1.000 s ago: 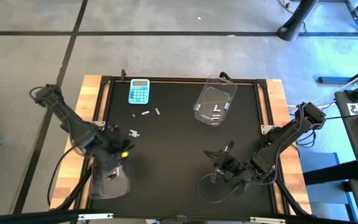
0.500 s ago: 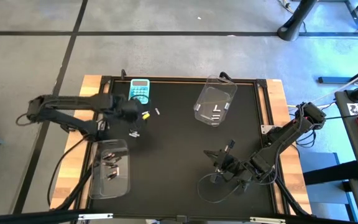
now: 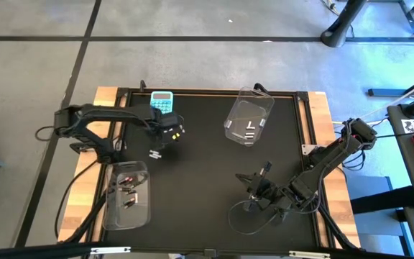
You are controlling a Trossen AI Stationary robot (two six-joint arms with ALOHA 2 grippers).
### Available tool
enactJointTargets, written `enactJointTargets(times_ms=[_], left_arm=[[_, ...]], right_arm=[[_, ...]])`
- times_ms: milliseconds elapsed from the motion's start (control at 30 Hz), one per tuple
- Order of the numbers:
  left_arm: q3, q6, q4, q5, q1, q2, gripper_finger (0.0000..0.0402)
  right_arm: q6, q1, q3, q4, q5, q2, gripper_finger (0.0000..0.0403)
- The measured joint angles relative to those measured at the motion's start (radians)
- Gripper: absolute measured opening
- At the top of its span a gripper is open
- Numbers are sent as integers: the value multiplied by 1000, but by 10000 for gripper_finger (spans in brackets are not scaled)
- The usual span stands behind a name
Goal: Sort batteries
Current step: Put the black battery into the bottom transparent bin
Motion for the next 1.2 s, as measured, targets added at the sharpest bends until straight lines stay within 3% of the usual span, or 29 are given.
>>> enactJointTargets(times_ms=[267,700,967,1200], left_arm=[[0,115,13,-1,92,87,175],[-26,555,132,-25,116,193,159],[-75,580,144,-64,121,227,153],[-107,558,189,-38,121,223,117]], right_arm=[[0,0,0,0,0,0,7],[1,0,0,-2,-42,0,7],[1,0,0,-3,-45,0,7],[1,0,0,-4,-45,0,7]])
